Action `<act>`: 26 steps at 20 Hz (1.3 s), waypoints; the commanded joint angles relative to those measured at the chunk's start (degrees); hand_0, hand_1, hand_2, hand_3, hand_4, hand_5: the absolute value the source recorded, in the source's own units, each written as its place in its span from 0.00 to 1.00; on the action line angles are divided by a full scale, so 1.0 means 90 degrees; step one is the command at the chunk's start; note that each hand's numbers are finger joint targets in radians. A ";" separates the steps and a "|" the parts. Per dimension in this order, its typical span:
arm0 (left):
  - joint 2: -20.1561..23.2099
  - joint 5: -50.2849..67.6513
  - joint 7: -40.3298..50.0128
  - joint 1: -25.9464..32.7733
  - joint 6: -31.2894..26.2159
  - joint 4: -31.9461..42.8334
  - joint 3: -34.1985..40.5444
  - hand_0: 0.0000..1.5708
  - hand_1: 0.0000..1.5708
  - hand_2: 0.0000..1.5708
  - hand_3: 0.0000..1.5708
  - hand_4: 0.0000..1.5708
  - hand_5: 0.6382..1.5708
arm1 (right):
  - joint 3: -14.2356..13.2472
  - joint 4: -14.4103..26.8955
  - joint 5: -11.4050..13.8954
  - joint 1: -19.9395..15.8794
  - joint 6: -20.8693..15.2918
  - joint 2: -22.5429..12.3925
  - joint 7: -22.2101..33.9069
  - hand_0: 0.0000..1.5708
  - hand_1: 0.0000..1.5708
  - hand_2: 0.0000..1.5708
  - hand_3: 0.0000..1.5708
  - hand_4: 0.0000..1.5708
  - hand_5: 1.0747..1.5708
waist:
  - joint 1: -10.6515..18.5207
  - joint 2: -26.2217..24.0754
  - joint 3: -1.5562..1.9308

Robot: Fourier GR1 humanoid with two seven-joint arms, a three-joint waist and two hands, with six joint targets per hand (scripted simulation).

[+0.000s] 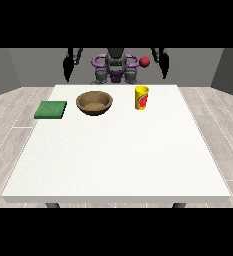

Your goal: Pick the cup and pour the ball into the bowl, then pick the bowl and place it on the pad

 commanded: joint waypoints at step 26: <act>-0.0579 0.0230 -0.0558 0.1002 0.0759 -0.1571 -0.1535 0.00 0.00 0.00 0.00 0.00 0.95 | -0.0587 -0.1759 -0.1586 0.1154 0.1060 0.0018 -0.0098 0.00 0.00 0.00 0.00 0.25 1.00 | -0.0038 -0.0464 -0.0161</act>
